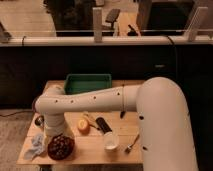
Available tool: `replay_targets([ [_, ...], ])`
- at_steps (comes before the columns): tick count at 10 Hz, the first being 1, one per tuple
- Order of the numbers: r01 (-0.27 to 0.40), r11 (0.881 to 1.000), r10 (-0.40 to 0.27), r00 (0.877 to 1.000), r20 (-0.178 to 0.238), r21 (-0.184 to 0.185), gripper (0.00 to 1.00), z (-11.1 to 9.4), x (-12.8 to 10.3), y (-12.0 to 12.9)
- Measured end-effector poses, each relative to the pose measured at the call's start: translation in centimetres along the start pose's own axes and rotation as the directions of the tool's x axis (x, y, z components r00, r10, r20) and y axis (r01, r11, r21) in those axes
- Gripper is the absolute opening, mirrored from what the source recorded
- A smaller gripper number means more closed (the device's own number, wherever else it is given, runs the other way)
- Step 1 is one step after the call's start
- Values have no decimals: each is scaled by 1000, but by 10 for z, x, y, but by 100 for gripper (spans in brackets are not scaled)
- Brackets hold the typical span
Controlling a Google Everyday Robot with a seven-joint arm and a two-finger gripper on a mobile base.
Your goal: Place grapes in red bowl
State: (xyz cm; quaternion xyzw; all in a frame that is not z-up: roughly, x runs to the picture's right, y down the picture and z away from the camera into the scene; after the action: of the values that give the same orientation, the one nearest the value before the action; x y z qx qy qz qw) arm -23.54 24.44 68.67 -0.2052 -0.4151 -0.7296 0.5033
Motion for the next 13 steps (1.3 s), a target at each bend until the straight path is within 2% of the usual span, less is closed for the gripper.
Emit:
replay_targets([
  [13,17,1000,-17,1000,-12,5,80,-4,2,-2],
])
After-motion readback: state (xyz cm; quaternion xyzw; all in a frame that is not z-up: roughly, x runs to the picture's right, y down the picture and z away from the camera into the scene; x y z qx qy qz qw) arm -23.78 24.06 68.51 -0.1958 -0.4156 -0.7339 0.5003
